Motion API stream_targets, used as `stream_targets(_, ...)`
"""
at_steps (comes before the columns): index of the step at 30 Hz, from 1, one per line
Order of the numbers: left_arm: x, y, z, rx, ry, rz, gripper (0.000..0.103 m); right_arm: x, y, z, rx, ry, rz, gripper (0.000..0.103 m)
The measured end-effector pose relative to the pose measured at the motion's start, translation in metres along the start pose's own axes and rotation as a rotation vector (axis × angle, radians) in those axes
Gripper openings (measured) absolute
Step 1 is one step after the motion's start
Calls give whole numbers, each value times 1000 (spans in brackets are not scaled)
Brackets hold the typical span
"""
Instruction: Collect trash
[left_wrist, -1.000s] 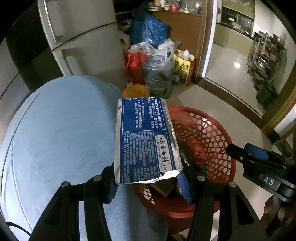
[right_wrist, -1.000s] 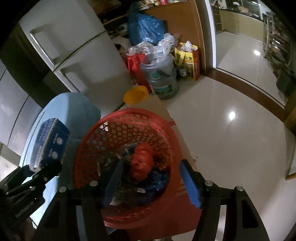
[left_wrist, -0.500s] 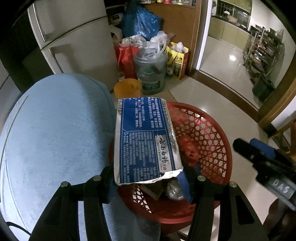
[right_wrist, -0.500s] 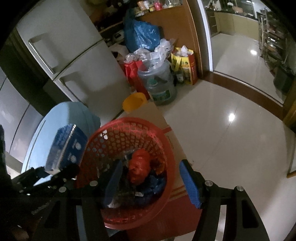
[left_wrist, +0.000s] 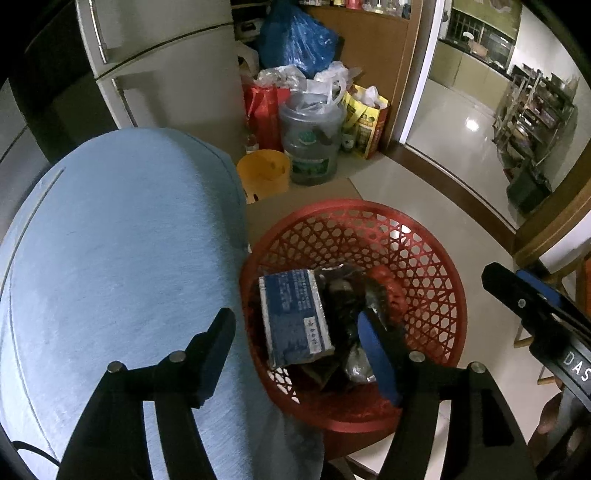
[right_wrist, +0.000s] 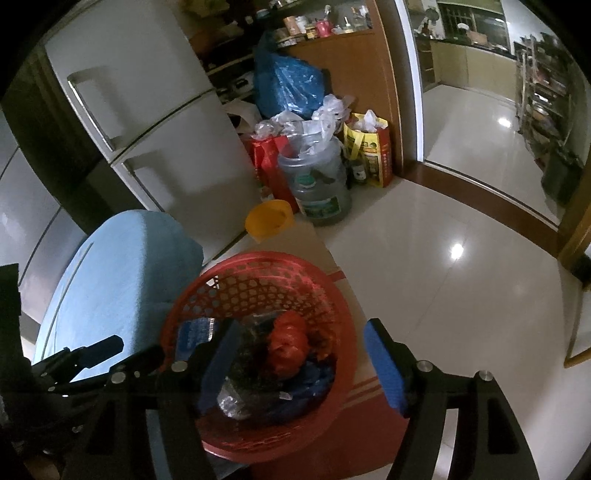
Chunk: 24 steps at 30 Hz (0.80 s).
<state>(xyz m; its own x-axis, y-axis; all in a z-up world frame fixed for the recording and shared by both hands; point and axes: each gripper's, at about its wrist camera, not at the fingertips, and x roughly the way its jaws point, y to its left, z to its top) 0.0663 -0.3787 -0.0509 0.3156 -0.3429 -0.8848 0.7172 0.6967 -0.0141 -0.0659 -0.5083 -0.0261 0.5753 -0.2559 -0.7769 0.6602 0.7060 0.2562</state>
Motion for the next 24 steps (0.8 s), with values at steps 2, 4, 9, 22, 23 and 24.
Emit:
stream_targets(2, -5, 4, -1, -6, -10, 2, 70, -4, 6, 0, -11, -7, 2, 74)
stream_targets(4, -10, 9, -4, -15, -20, 2, 70, -6, 10, -1, -20, -9, 4, 74)
stream_targets(9, -29, 28, -15, -55, -53, 10, 70, -13, 27, -5, -61, -10, 14, 75)
stream_targets(22, -96, 83, -57, -170, -193, 104, 70, -28, 87, -31, -211, 5, 37, 83)
stream_targets(23, -100, 84, -61, -169, -202, 116, 70, -30, 92, -34, -220, 6, 40, 83)
stream_targets(24, -103, 85, -65, -166, -209, 125, 70, -31, 95, -36, -225, 7, 43, 83)
